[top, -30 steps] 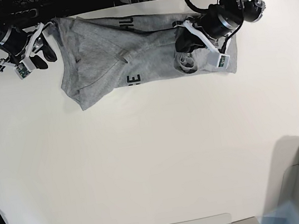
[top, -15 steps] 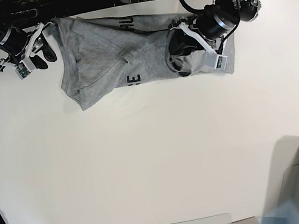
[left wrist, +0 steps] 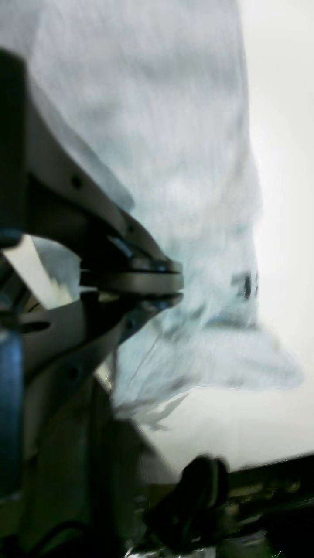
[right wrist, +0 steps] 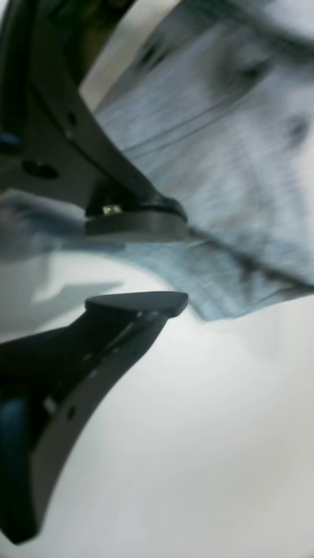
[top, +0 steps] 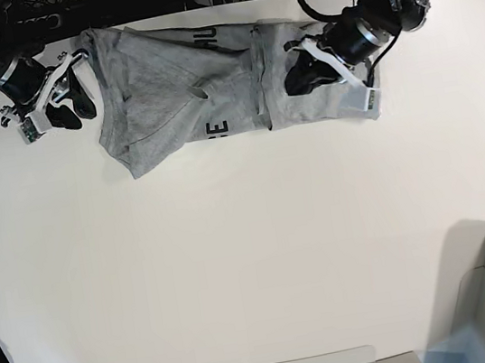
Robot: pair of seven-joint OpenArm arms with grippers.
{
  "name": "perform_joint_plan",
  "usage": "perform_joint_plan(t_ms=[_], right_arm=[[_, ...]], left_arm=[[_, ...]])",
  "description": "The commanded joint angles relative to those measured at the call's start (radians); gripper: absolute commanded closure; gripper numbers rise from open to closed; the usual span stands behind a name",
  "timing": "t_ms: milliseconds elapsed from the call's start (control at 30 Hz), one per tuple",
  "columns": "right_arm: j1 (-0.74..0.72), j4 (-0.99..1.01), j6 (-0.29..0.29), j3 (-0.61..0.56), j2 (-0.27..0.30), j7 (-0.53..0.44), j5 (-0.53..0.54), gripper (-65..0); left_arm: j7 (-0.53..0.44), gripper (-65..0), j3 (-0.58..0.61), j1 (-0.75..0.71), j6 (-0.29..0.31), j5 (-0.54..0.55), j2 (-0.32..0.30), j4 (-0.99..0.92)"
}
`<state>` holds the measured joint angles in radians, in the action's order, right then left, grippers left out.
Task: Fold the T-shirt properly
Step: 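Grasp the strip end with the left gripper and fold it toward the right gripper, then lift the strip end with the right gripper and fold it over the shirt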
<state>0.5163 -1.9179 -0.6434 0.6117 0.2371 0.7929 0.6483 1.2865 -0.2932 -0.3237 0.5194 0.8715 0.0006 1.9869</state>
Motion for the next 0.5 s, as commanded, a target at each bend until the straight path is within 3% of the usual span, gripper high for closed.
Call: perform_joint_plan(t_ms=[0, 167, 300, 467], right_arm=[[-0.006, 0.025, -0.022, 0.026, 0.012, -0.017, 0.060, -19.2], [-0.017, 0.231, -0.022, 0.038, 0.049, -0.016, 0.227, -19.2], [-0.015, 0.320, -0.025, 0.037, 0.046, -0.016, 0.245, -19.2], [-0.017, 0.366, -0.055, -0.071, 0.069, -0.016, 0.276, -19.2]], left_arm=[[-0.008, 0.0, -0.016, 0.001, 0.005, 0.019, -0.001, 0.004], [-0.006, 0.0, -0.036, 0.001, 0.005, 0.019, -0.003, -0.004], [-0.006, 0.0, -0.036, 0.001, 0.005, 0.019, -0.017, -0.005], [-0.008, 0.0, -0.031, 0.001, 0.005, 0.019, -0.023, -0.016]])
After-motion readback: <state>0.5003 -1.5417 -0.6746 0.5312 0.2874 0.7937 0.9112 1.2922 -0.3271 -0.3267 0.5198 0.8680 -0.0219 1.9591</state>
